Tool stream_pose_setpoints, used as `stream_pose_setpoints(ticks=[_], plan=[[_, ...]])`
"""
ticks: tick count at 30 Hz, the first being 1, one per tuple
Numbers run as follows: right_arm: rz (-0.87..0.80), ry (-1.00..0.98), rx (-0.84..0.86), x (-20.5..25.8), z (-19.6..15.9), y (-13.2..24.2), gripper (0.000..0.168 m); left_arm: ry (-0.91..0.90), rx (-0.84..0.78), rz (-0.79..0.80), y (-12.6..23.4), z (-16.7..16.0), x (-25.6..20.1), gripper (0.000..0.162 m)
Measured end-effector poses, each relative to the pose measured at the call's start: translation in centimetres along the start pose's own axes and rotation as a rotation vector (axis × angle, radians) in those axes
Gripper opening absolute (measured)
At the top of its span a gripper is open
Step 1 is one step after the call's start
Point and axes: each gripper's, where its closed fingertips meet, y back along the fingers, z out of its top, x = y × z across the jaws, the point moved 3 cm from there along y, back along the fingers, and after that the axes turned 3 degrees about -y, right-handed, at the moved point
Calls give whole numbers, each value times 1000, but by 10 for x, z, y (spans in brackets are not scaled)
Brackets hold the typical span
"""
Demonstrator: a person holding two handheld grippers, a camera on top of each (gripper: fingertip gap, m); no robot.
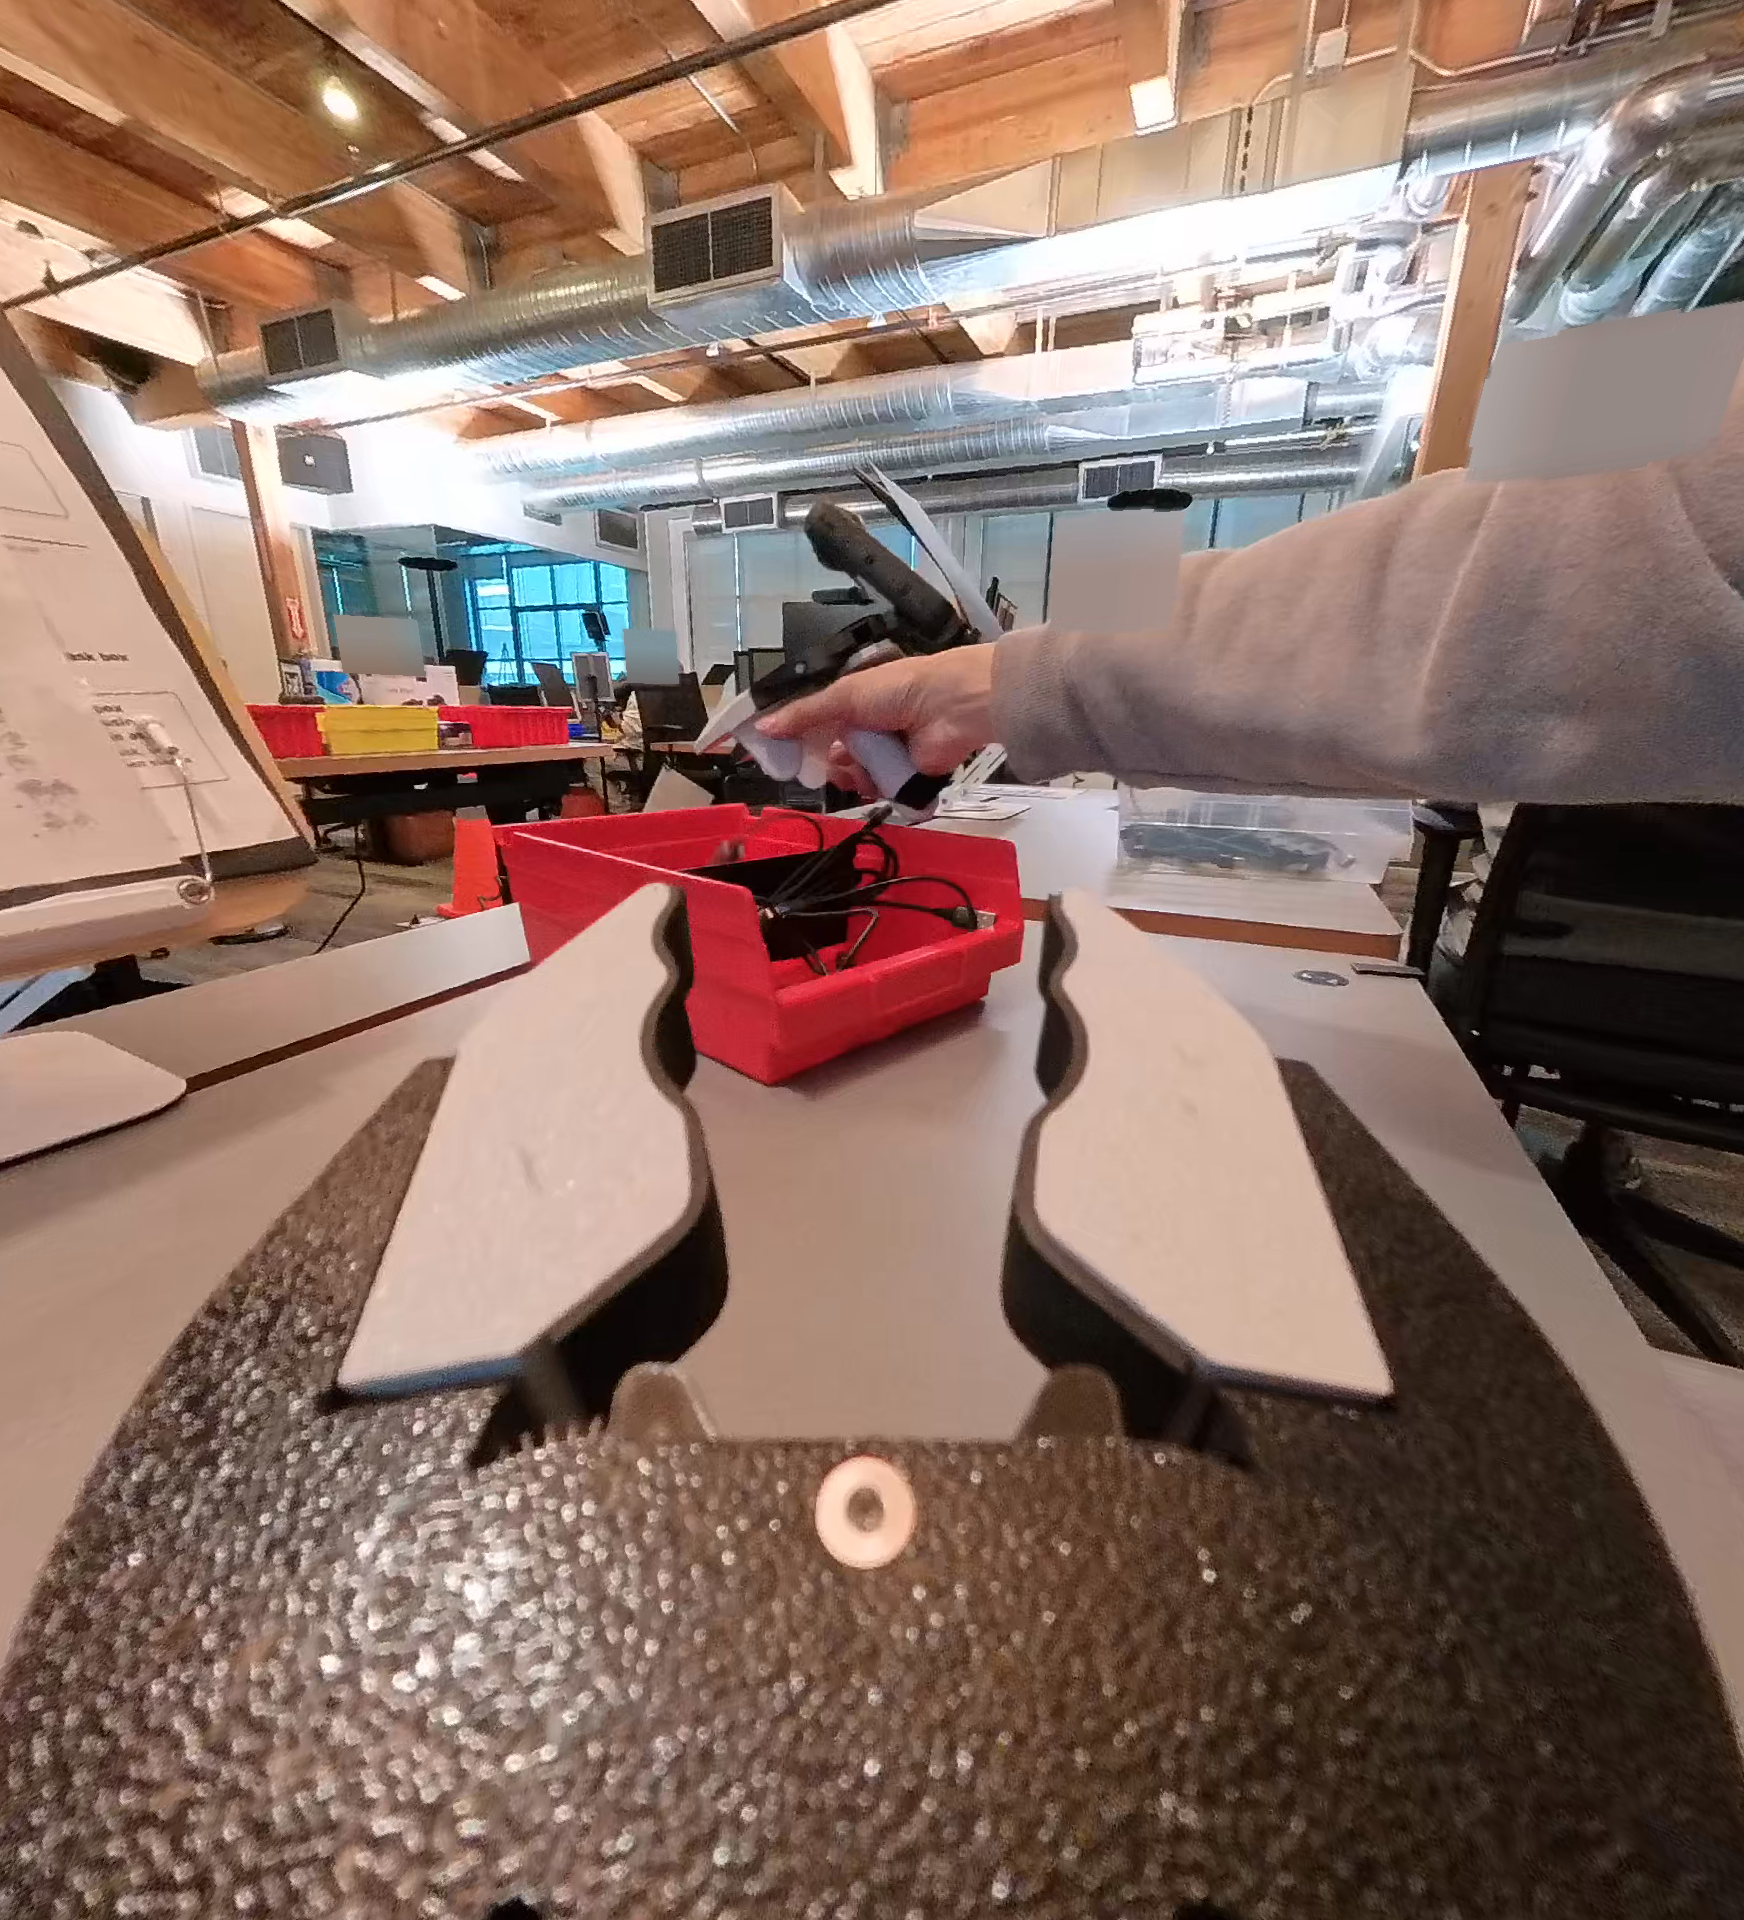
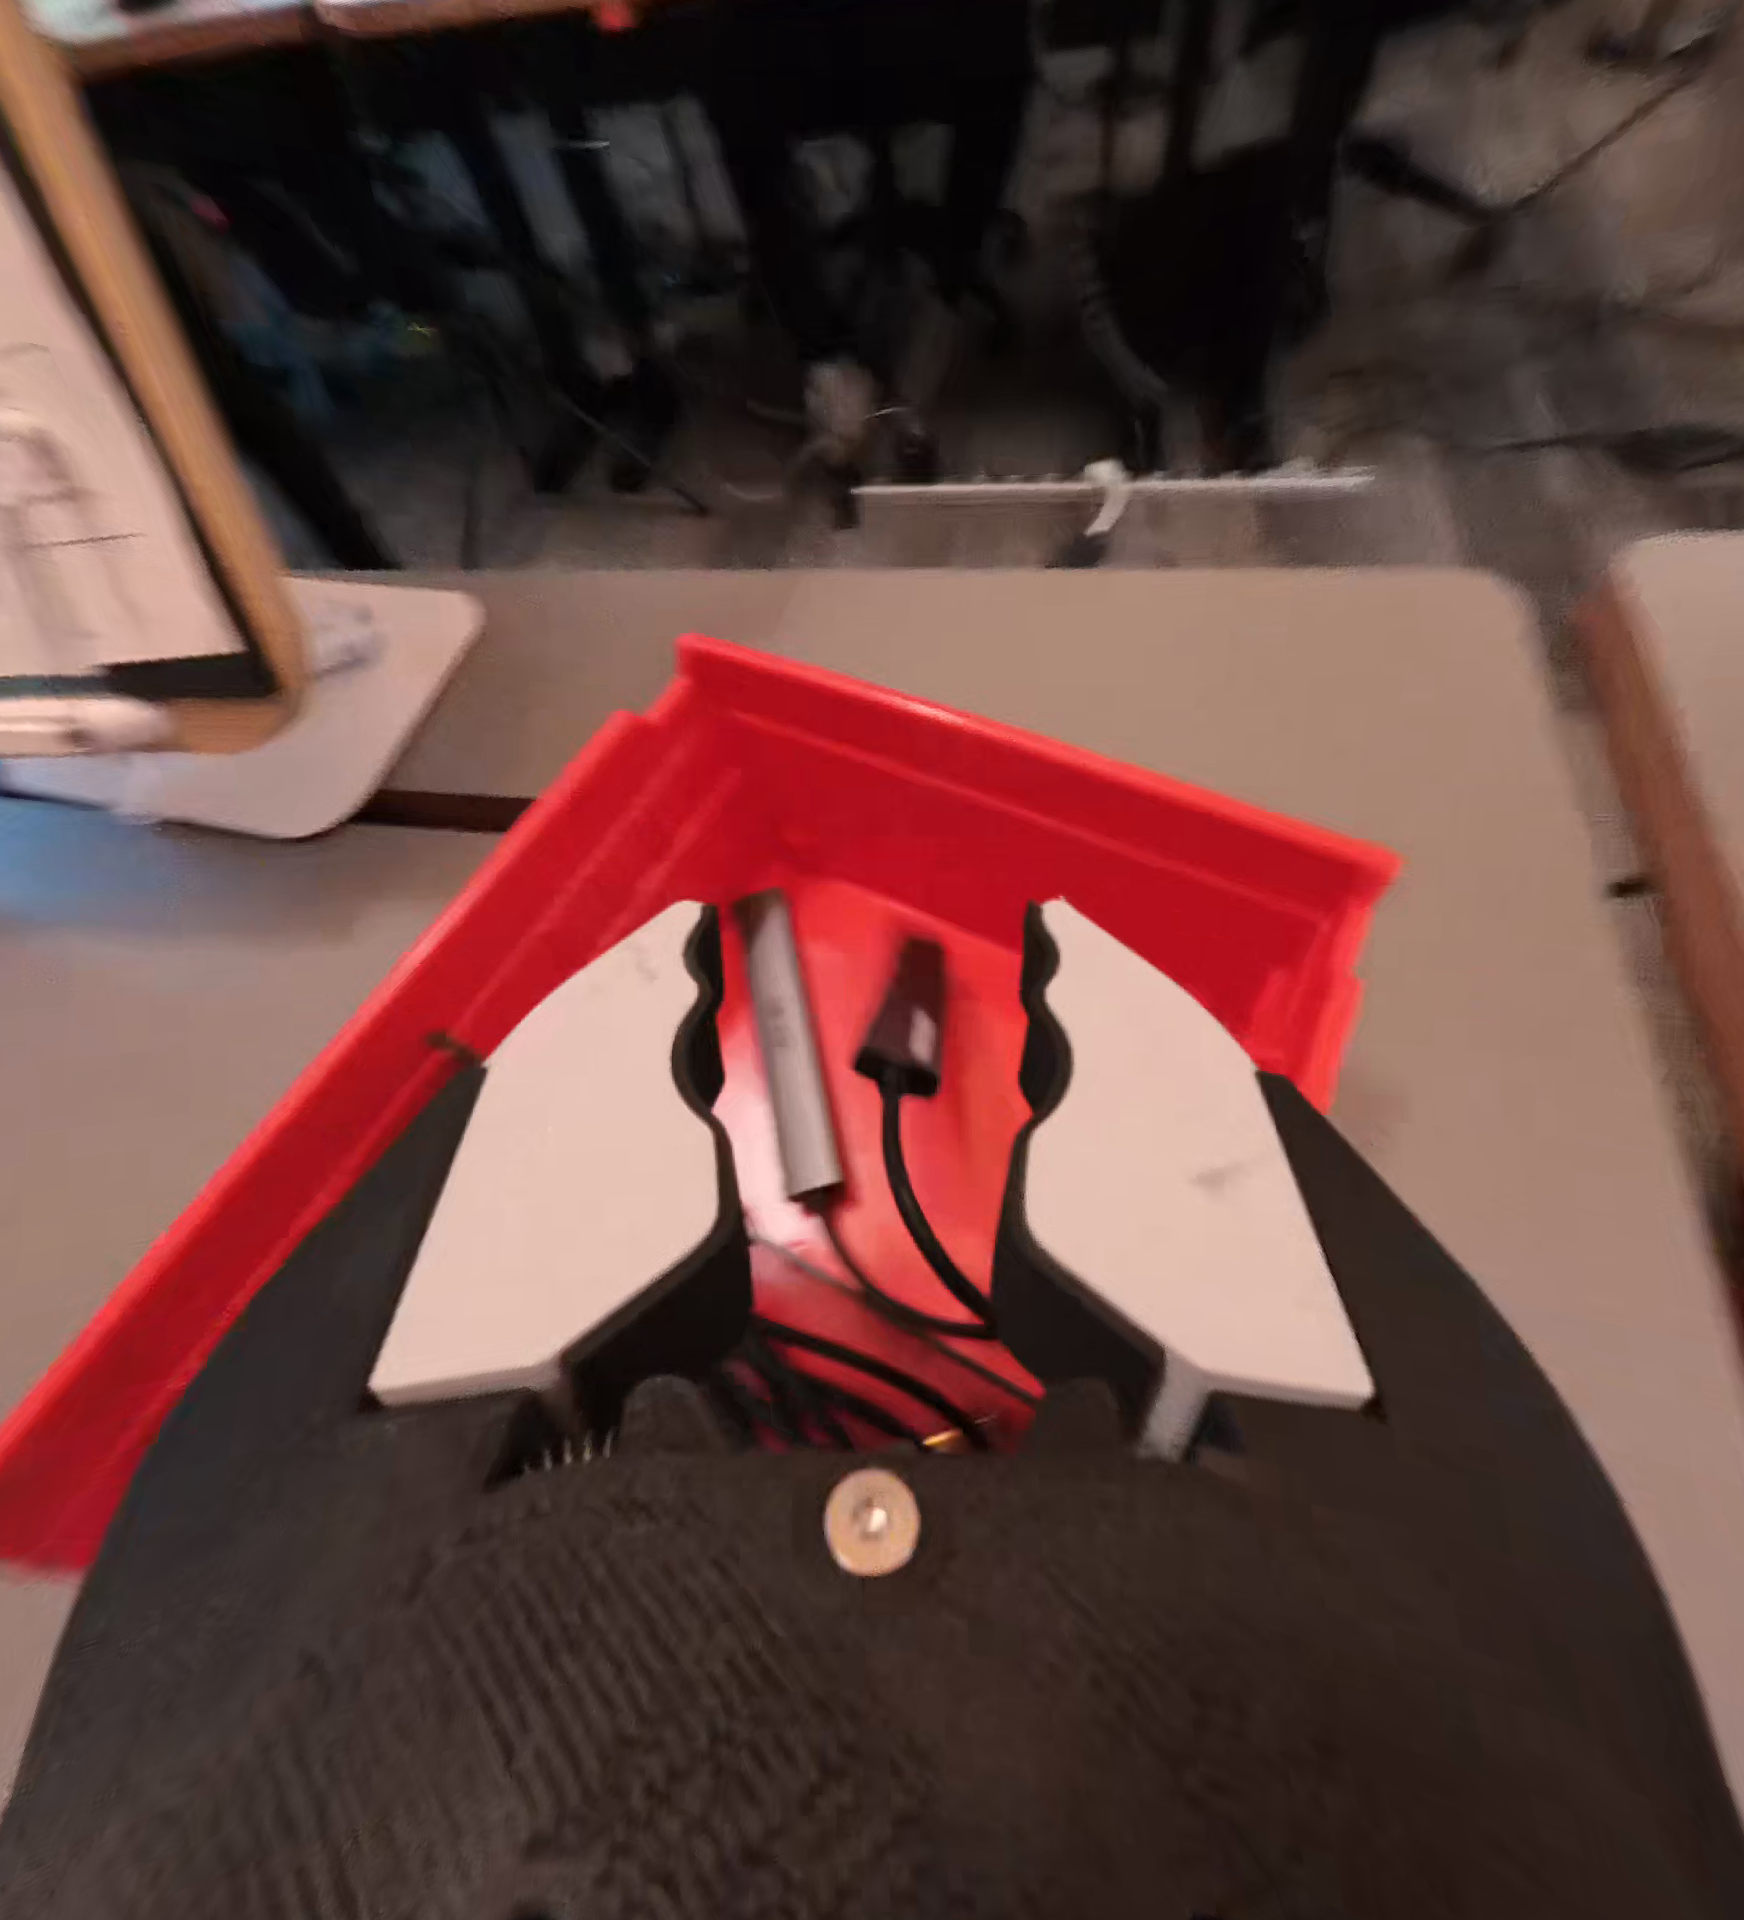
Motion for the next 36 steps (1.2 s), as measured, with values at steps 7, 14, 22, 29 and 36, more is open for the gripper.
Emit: stream_pose_setpoints(ticks=[7,14,22,29,36], plan=[[20,77,-123,21,5,65,65,-27,41,-30,-5,-5,-7,65],[75,183,-225,76,-117,165,59,-57,176,66,-13,-24,-2,65],[-56,242,-224,68,-202,202,67,-53,397,334,-59,-58,29,68],[-43,188,-229,57,-191,223,72,-119,555,387,-205,-85,78,75],[-50,155,-276,47,-181,248,68,-142,841,430,-255,-143,100,15]])
